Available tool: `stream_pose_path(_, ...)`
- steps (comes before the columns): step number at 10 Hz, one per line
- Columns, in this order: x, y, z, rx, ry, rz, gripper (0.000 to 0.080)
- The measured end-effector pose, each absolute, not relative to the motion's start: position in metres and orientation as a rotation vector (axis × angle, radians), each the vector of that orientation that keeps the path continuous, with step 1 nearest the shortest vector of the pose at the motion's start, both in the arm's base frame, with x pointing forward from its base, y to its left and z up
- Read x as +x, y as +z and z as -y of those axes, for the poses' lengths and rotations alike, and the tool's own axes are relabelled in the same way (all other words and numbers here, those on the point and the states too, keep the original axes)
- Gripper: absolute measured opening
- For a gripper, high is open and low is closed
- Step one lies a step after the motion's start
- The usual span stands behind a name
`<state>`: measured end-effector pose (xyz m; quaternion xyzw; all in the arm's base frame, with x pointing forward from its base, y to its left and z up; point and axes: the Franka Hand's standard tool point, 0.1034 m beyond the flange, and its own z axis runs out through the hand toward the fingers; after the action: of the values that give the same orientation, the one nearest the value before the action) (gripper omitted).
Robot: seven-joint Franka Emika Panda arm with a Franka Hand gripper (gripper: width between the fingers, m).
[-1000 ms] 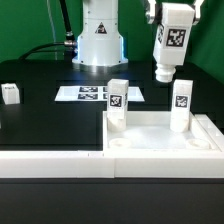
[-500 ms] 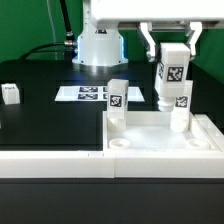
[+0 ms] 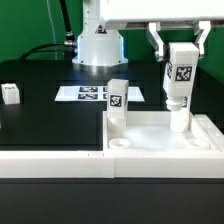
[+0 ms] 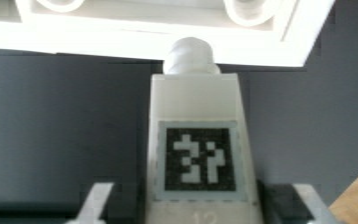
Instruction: Assemble square table
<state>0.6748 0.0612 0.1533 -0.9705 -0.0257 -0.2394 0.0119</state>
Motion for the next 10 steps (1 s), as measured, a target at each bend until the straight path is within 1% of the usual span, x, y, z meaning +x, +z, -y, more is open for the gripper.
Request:
stream_pose_path(1,0.674,0.152,-0.063,-3.022,-0.747,0.065,0.029)
stream_pose_path(3,0.672,0.134,-0.094,-2.984,-0.799,0.042,0.029)
stream_pose_path(5,0.672,0.136,-0.104,-2.965,-0.81,0.01,0.029)
stream_pose_path(10,0.671,0.133,-0.103,-2.97,-0.81,0.021,0.029)
